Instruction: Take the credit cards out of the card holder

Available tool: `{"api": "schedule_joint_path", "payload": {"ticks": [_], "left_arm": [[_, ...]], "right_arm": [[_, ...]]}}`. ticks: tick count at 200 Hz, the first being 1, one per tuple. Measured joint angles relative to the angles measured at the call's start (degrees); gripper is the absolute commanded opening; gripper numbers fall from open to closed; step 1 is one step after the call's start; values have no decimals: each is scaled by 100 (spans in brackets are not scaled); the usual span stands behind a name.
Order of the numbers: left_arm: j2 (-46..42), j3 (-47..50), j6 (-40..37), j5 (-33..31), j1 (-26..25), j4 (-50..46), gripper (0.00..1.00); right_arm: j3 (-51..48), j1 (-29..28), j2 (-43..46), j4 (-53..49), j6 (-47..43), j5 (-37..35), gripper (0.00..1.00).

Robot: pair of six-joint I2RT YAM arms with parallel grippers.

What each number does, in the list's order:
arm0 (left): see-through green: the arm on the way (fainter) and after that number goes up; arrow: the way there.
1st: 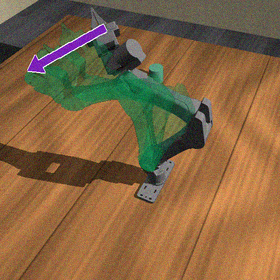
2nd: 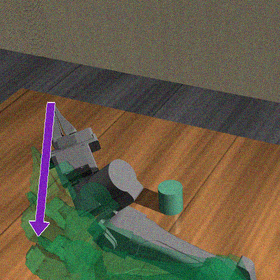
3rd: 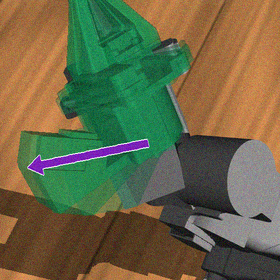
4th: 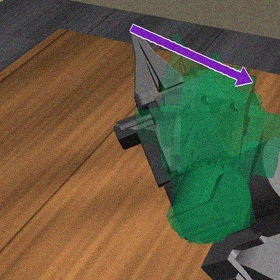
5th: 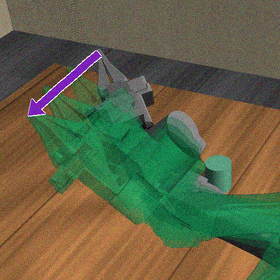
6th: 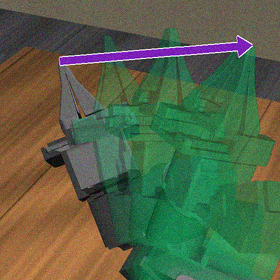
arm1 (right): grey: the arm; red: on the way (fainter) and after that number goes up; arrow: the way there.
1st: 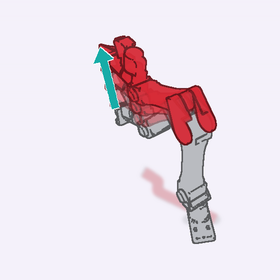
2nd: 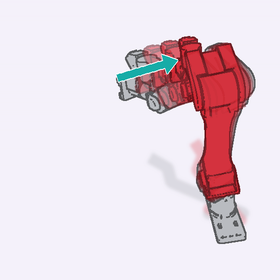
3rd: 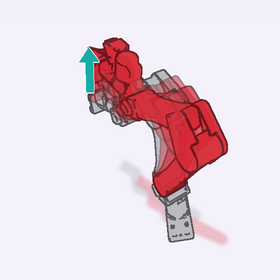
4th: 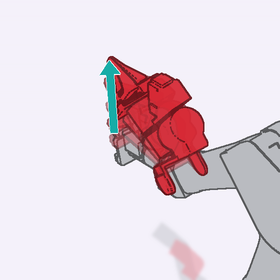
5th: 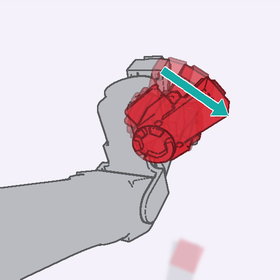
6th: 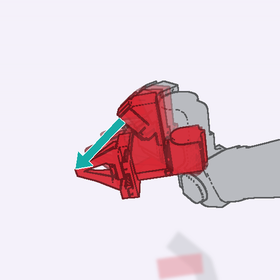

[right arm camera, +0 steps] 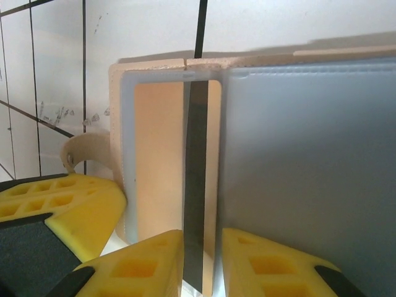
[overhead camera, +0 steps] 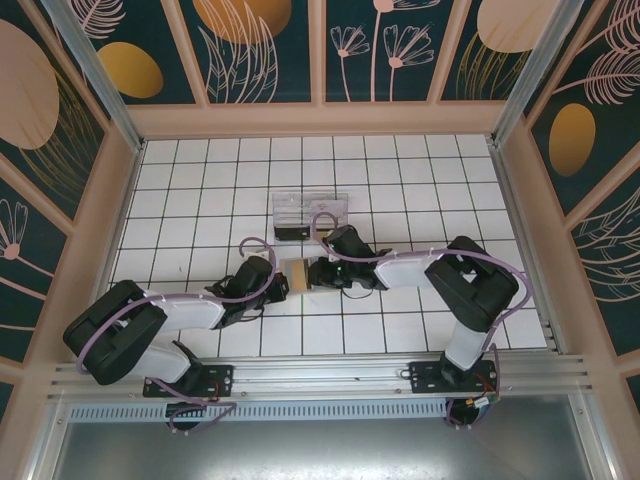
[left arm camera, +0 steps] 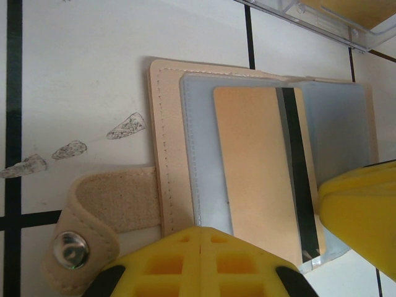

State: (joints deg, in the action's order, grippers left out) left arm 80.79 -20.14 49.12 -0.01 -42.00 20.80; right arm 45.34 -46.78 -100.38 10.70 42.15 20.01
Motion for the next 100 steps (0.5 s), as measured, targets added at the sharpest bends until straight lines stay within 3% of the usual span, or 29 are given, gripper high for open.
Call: {"api": "schedule_joint_path", "payload": {"ticks": [68, 88, 100], "left_arm": [[17, -7, 0, 0, 0, 4, 0], [17, -7, 0, 0, 0, 7, 0], [17, -7, 0, 0, 0, 7, 0]], "right_arm": [[66, 0, -105, 28, 42, 109, 10], [66, 2, -105, 42, 74, 111, 0], [66, 2, -105, 50, 59, 111, 0]]}}
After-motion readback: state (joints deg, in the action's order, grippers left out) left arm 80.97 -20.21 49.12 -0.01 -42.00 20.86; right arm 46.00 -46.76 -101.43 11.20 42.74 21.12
